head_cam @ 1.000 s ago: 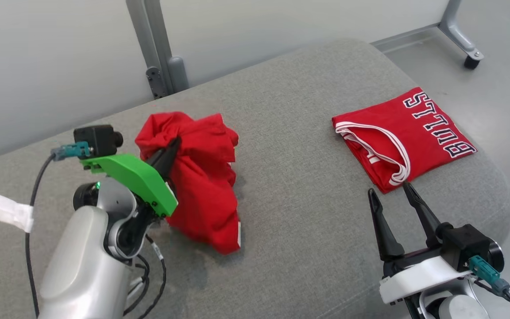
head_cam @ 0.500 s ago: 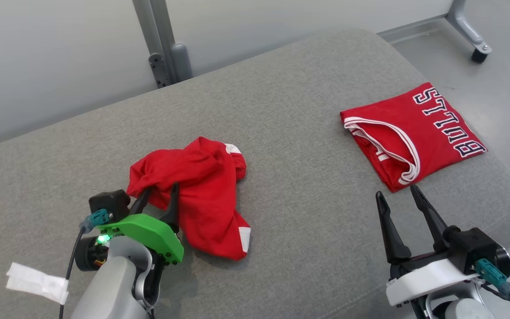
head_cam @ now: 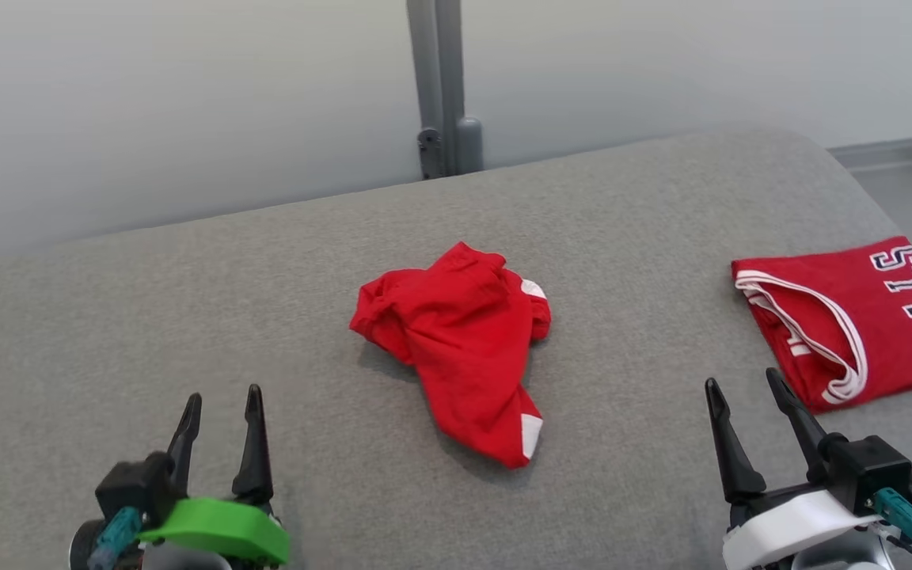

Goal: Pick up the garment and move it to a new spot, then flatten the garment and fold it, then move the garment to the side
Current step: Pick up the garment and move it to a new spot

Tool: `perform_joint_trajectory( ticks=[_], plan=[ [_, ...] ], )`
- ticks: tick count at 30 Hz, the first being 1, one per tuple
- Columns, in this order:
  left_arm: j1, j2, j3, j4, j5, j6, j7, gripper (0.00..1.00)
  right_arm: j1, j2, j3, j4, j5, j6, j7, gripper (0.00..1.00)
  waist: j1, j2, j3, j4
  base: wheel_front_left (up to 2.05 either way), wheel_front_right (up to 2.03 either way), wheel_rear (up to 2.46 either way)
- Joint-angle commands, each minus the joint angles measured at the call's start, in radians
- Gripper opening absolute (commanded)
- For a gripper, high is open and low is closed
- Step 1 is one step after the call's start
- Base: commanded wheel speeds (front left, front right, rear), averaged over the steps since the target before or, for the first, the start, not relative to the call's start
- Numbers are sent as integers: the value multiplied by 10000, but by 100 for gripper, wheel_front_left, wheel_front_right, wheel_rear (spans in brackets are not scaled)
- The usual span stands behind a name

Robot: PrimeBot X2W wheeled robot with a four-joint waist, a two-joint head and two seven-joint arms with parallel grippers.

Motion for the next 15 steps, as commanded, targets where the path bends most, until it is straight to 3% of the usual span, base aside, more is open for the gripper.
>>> perform_joint_trajectory(
  ticks=[1,7,15],
  plan=[
    [446,-7,146,-297,319,-23,-22,100,206,-51,-26,169,132,-12,-96,100,0,0,-635,1003,0,0,0],
    [1868,-39,984,-1208,990,-428,-24,100,396,-7,27,912,251,-12,-352,100,0,0,-876,1521,0,0,0],
    [2487,-175,1501,-1531,1492,-946,-25,100,544,83,-76,1407,227,-12,-554,100,0,0,-894,1851,0,0,0]
  ],
)
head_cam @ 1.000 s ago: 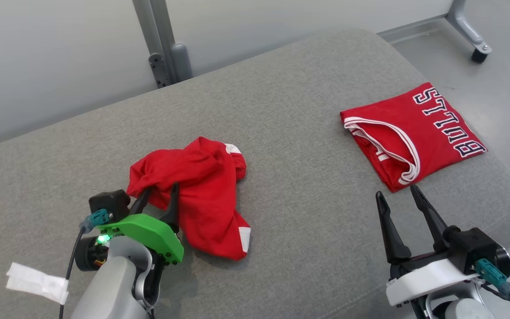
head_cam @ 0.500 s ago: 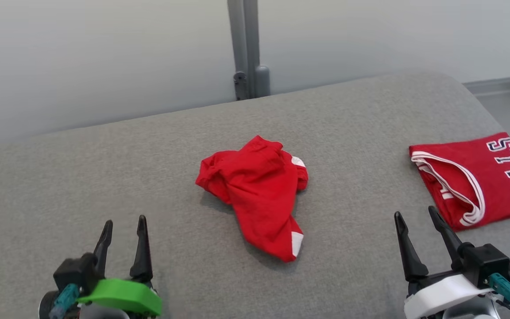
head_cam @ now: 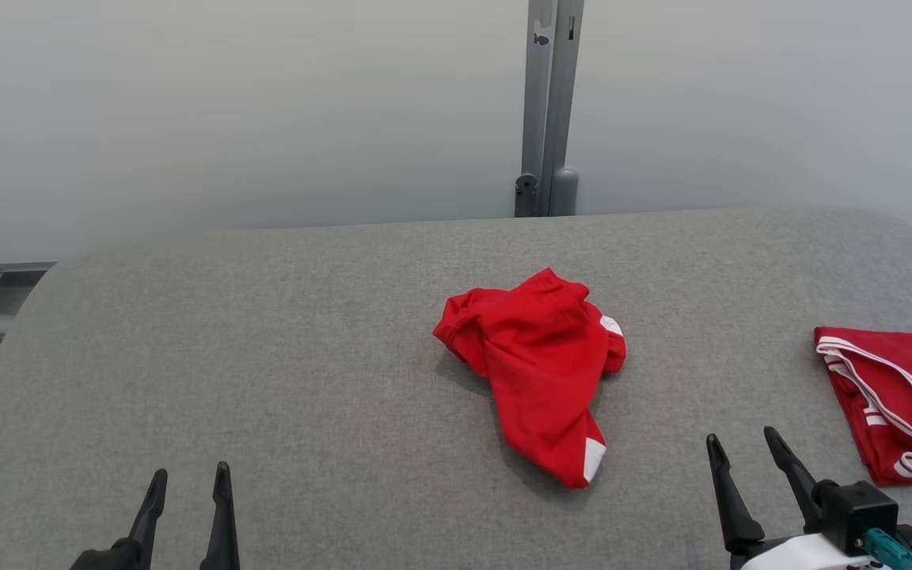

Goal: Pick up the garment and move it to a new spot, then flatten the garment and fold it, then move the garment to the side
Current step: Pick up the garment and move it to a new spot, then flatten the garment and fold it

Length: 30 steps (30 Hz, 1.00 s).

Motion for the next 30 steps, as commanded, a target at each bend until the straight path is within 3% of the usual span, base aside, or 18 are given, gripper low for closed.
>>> perform_joint_trajectory(
  ticks=[1,30],
  plan=[
    [140,-47,75,-45,120,-85,-26,100,110,0,-59,73,2,-12,-73,100,0,0,-44,131,0,0,0],
    [3,-447,228,182,514,-402,-27,100,-85,204,-15,245,5,-12,-232,100,0,0,185,-158,0,0,0]
  ],
)
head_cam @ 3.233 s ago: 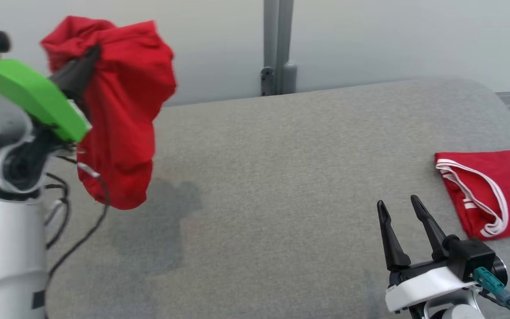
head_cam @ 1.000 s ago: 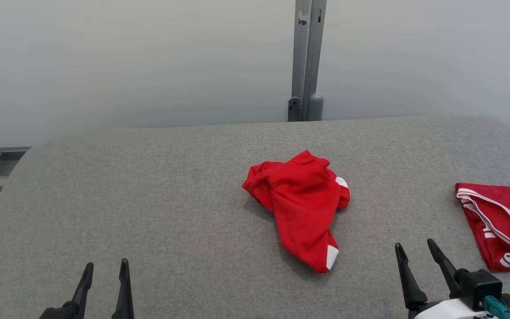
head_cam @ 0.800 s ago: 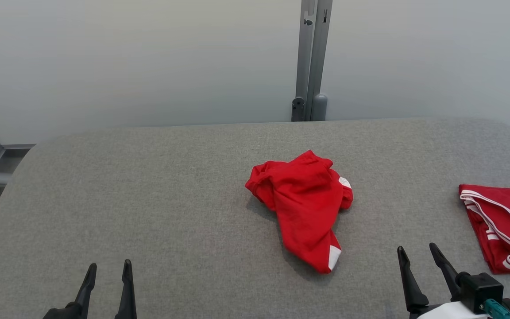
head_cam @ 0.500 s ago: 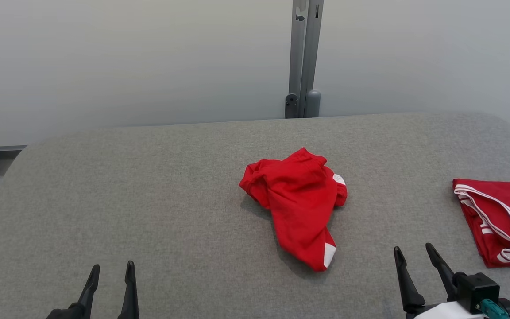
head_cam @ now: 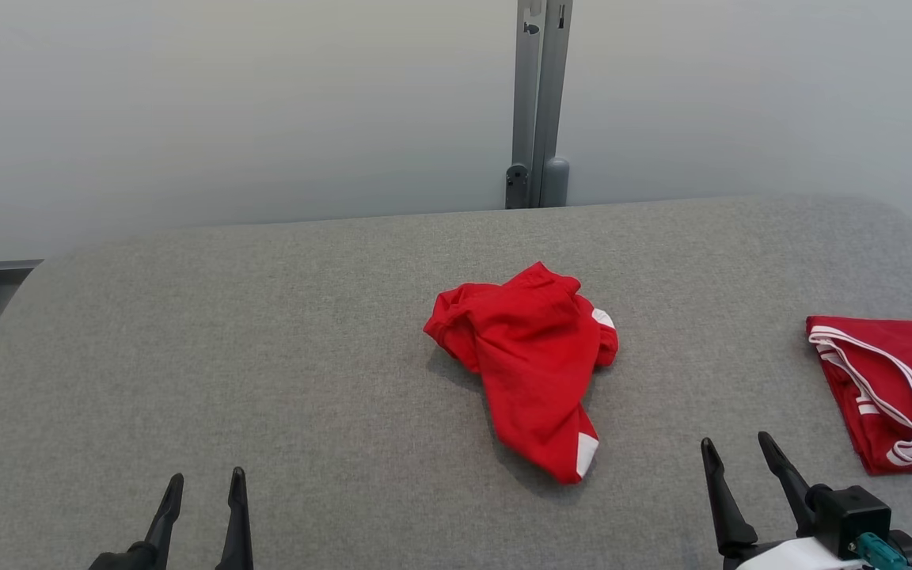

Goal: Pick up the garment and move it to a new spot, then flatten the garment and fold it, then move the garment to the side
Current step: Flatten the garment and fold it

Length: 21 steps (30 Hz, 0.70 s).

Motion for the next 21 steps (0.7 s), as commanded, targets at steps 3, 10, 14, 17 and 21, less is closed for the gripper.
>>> perform_joint_trajectory(
  ticks=[3,10,14,17,21],
  plan=[
    [-35,-17,8,-9,95,-28,-27,100,-170,3,75,-69,36,-12,1,100,0,0,16,-24,0,0,0],
    [-54,-50,-1,-114,141,-29,-27,100,-1194,-283,1258,-38,1168,-8,2010,100,0,0,86,-30,0,0,0],
    [-215,-69,-159,-133,132,-30,-27,100,-2177,-381,1733,277,1848,-8,3940,100,0,0,171,205,0,0,0],
    [-306,-81,-325,-163,121,-31,-27,100,-2908,-248,1822,769,2295,-8,5244,100,0,0,265,541,0,0,0],
    [-421,-91,-572,-183,110,-32,-27,100,-3647,-36,1431,1783,2654,-8,6640,100,0,0,412,1064,0,0,0]
  ],
)
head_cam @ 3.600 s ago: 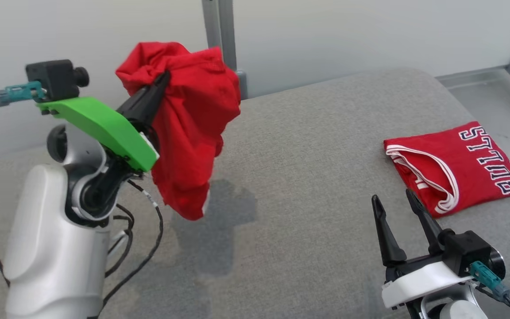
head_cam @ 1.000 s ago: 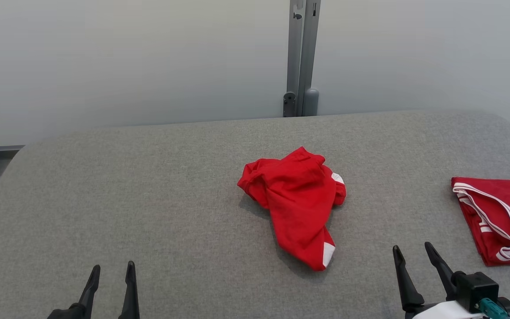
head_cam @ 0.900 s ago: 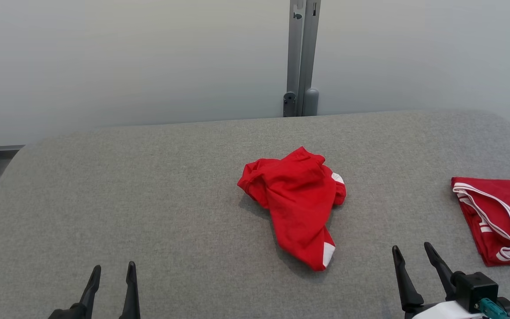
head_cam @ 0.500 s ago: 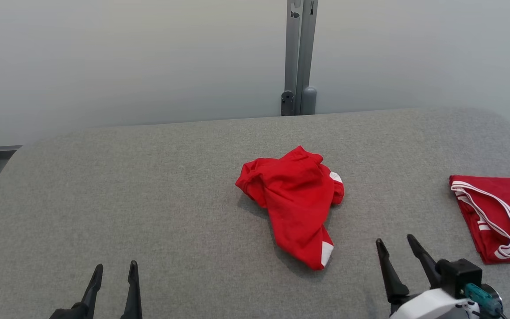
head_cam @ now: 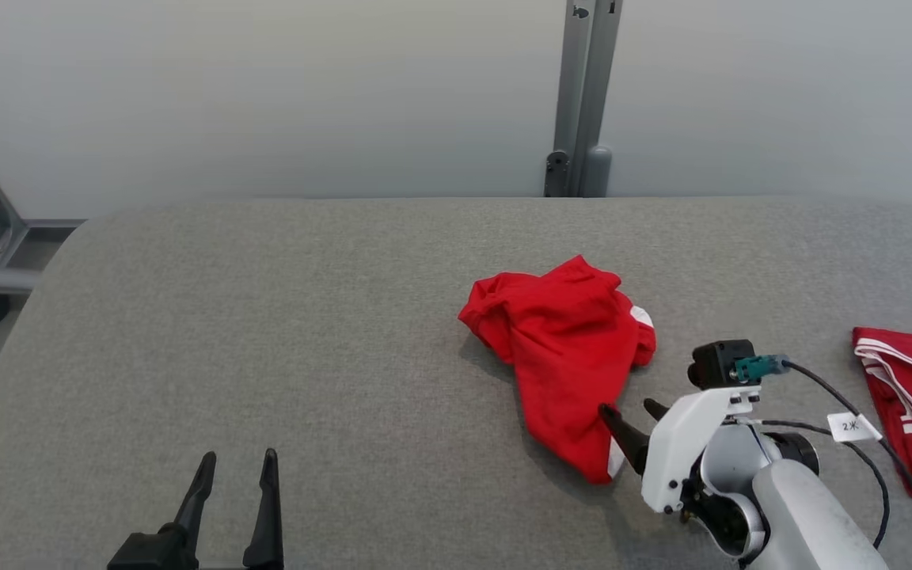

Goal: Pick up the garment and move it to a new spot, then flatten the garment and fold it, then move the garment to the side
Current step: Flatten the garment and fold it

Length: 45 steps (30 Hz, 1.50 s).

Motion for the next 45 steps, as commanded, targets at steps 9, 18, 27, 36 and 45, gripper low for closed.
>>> perform_joint_trajectory(
  ticks=[9,18,27,36,45],
  plan=[
    [-265,-7,-331,-32,7,-19,-27,100,-1271,264,-860,1773,435,1,728,100,0,0,466,1201,0,0,0],
    [-285,-17,-402,-51,-34,-20,-27,100,-1885,273,-741,2529,81,1,-259,0,0,0,513,1376,0,0,0],
    [-110,-18,-276,-79,-117,-20,-27,100,-2494,99,133,1175,-892,1,-1505,0,0,0,252,994,0,0,0],
    [57,-18,-191,-142,-168,-20,-27,100,-2347,-613,-607,-901,-2075,0,-1641,0,0,0,0,757,0,0,0],
    [106,-17,-184,-195,-228,-20,-27,100,-2378,-921,-1751,-2962,-3711,0,-1638,0,0,0,-112,754,0,0,0]
  ],
)
